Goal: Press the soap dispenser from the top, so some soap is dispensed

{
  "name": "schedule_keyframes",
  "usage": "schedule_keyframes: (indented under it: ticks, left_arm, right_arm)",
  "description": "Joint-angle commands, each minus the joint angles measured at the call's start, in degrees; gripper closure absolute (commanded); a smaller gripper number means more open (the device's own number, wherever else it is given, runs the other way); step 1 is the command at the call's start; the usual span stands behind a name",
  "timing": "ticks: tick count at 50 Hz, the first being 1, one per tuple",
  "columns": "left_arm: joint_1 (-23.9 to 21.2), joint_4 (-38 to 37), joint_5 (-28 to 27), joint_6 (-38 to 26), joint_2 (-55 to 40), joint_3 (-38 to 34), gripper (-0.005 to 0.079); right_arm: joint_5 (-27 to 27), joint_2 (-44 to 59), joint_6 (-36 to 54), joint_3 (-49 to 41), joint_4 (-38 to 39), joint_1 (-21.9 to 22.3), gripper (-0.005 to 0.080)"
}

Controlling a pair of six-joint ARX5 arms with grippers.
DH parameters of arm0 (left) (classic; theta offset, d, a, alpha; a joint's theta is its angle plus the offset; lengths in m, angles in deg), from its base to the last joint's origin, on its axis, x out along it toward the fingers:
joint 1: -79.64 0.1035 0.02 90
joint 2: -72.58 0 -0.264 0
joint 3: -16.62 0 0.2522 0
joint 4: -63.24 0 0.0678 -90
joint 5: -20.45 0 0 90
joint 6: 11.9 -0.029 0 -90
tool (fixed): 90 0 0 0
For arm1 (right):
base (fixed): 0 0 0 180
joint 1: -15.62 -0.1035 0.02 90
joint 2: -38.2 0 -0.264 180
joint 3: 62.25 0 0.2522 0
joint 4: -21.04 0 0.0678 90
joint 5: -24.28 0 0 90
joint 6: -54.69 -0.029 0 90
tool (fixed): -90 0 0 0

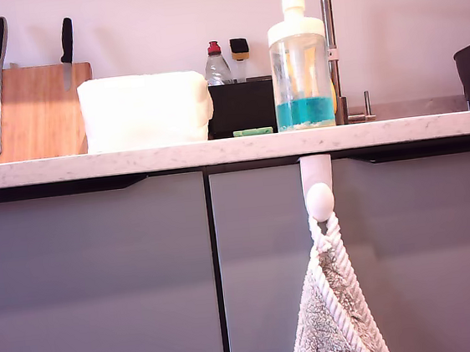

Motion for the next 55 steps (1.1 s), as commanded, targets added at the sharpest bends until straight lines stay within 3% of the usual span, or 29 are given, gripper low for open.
schedule_keyframes:
  ticks: [1,17,31,45,55]
  left_arm:
    - [-0.5,1.0,-0.8,0.1,-2.6,1.0,0.0766]
    - [-5.1,4.1,-1.0,-0.5,-12.8,7.1,0.0766]
    - [-11.2,12.5,-0.9,-0.8,-20.8,8.2,0.0766]
    - [-16.5,22.0,-0.7,-0.8,-27.0,8.3,0.0766]
    - [-18.5,23.9,-0.7,-0.8,-29.4,8.4,0.0766]
  right_arm:
    - [0.1,3.0,-0.2,0.6,0.5,-0.3,0.0102]
    - [-0.1,13.7,4.8,0.6,6.9,-2.1,0.0100]
    - [0.4,23.9,7.7,0.6,17.8,-8.3,0.0100]
    - [4.6,37.7,12.3,0.7,28.4,-14.4,0.0100]
    - [7.6,47.2,13.4,2.0,34.7,-17.9,0.0100]
